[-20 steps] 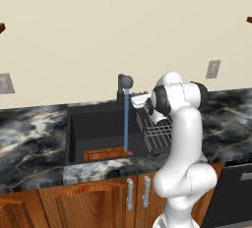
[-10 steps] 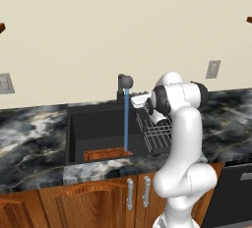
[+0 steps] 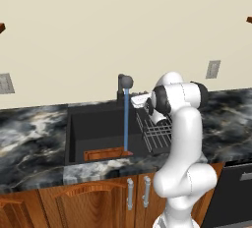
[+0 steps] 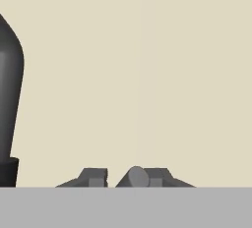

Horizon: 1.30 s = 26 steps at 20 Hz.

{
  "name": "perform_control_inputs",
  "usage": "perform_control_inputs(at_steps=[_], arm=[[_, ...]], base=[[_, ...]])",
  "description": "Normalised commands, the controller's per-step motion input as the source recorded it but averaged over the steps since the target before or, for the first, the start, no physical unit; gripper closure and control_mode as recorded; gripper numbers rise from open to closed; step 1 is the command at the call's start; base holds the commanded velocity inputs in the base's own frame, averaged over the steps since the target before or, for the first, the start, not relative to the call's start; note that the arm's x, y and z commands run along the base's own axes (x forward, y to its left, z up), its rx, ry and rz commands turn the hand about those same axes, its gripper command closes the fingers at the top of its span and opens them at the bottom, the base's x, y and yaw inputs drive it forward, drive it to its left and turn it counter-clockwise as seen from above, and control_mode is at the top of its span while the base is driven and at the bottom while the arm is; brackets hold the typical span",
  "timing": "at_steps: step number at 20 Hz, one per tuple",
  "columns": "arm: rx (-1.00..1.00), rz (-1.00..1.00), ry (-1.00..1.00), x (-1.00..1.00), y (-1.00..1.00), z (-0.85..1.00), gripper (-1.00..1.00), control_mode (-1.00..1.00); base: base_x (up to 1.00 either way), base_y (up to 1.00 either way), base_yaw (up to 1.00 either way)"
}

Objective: Turn on the sink faucet with hot water and rinse the cutting board for ten seconds, then turn off the faucet. Push the cutting board to reach the water if necessary.

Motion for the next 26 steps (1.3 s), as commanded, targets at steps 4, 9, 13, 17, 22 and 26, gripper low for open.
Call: perform_control_inputs(at_steps=[4, 9, 13, 17, 22, 26], arm=[[0.0, 0.0, 0.0, 0.0, 0.0, 0.0, 1.0, -1.0], [0.0, 0.0, 0.0, 0.0, 0.0, 0.0, 1.0, -1.0], [0.0, 0.0, 0.0, 0.0, 0.0, 0.0, 1.0, -1.0], [0.0, 0.0, 0.0, 0.0, 0.0, 0.0, 1.0, -1.0], [0.0, 0.0, 0.0, 0.0, 0.0, 0.0, 1.0, -1.0], [0.0, 0.0, 0.0, 0.0, 0.0, 0.0, 1.0, -1.0]], base=[[0.0, 0.0, 0.0], [0.0, 0.0, 0.0], [0.0, 0.0, 0.0], [0.0, 0.0, 0.0], [0.0, 0.0, 0.0], [0.0, 0.0, 0.0]])
